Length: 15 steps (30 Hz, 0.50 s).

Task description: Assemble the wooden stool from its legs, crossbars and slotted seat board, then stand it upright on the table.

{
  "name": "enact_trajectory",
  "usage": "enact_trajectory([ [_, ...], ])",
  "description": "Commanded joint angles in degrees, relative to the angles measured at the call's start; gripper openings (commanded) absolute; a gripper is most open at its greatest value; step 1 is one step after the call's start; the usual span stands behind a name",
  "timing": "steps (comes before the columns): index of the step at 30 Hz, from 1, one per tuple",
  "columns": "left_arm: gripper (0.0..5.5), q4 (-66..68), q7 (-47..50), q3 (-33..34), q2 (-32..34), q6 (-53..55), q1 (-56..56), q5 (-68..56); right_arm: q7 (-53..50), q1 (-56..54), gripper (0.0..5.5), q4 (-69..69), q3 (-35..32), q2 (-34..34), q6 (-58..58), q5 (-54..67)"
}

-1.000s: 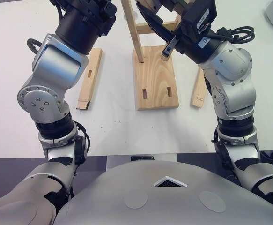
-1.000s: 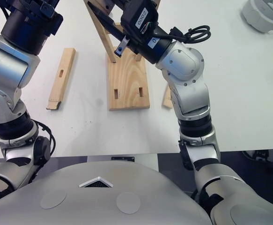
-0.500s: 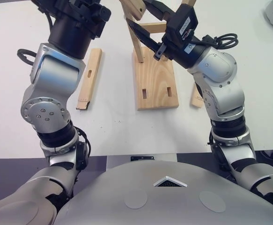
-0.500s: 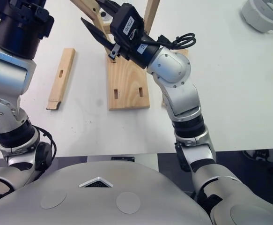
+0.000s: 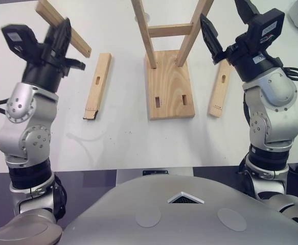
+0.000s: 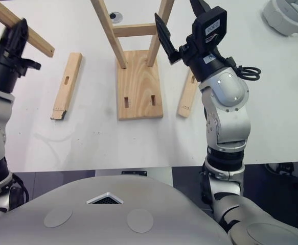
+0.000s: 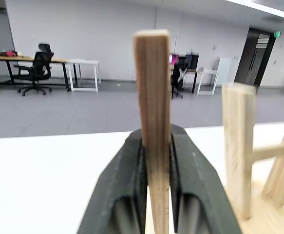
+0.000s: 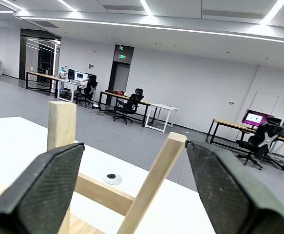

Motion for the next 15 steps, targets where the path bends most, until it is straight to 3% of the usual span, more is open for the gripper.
enact_trajectory([
  [1, 0.4, 9.2, -6.2, -1.0, -1.0, -9.1, 2.6, 8.1, -1.3, 2.6, 3.86, -1.0, -1.5, -0.4, 1.0, 0.3],
  [8, 0.4, 21.0, -11.8, -1.4, -8.0, -16.0, -0.1, 9.5, -2.3, 6.0, 3.86, -1.1, -0.7, 0.7, 0.1, 0.3],
  [15, 0.4, 22.8, -12.2, -0.9, -13.2, -18.8, 3.1, 10.5, -1.0, 5.2, 3.86, 1.3, 0.0, 0.5, -0.4, 0.8],
])
